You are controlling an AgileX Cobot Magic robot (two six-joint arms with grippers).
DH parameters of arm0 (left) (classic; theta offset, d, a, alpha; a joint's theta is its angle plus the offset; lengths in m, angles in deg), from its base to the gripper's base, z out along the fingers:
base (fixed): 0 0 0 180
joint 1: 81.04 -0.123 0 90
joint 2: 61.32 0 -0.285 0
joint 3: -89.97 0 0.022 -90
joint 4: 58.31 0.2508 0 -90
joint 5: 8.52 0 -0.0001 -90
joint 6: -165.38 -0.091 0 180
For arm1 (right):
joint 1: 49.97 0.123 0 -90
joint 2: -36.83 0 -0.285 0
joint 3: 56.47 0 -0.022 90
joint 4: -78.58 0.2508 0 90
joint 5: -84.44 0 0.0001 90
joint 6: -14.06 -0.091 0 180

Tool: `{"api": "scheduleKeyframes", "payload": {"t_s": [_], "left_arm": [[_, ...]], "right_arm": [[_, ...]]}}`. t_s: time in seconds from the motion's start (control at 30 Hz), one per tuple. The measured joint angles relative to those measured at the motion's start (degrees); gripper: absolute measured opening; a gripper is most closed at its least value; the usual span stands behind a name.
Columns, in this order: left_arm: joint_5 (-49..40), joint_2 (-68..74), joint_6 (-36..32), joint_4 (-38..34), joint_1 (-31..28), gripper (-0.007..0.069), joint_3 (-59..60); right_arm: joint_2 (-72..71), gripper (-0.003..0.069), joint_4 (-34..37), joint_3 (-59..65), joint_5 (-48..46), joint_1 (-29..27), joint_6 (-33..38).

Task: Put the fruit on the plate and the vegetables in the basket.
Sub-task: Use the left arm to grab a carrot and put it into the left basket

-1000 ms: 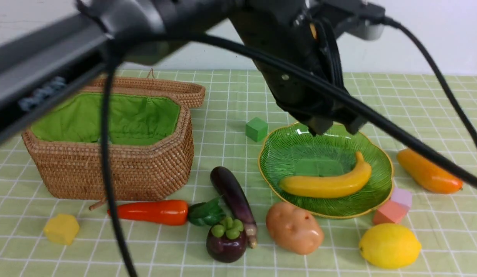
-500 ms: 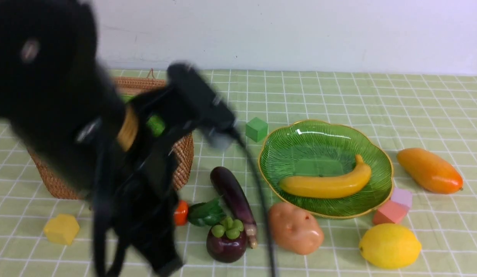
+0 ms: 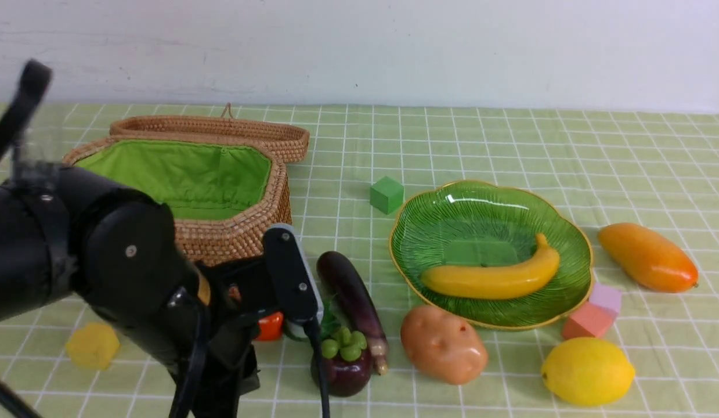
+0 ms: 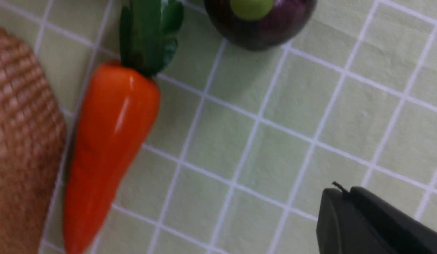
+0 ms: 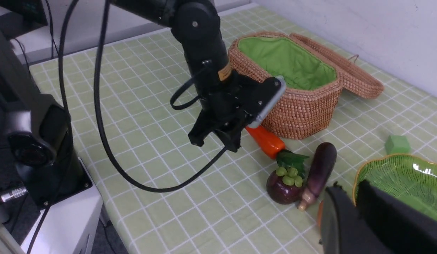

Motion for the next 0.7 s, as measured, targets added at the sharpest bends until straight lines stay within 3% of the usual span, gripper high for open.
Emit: {"api": "scheduleKeyframes", "payload": {"t_s": [0.13,0.33,0.47,0.7], "left_arm": [[4.90,3.28,-4.06,0.50,0.00,0.0237,-0.05],[15.52,6.63,-4.58,3.62,0.00,0.0511,-0.05],[19.31,8.79,-4.29,5.90,0.00,0.0561,-0.05],[21.22,13.33,-3.21,7.30,0.00,0.0531,-1.22]], "right_arm": [[0.00,0.0089,0.07,0.00,-1.20,0.00,0.00],[0.00,0.0096,0.24,0.00,-1.84,0.00,0.00],[0.00,0.0097,0.24,0.00,-2.02,0.00,0.00],[0.00,0.0099,0.24,0.00,-2.02,0.00,0.00]]}}
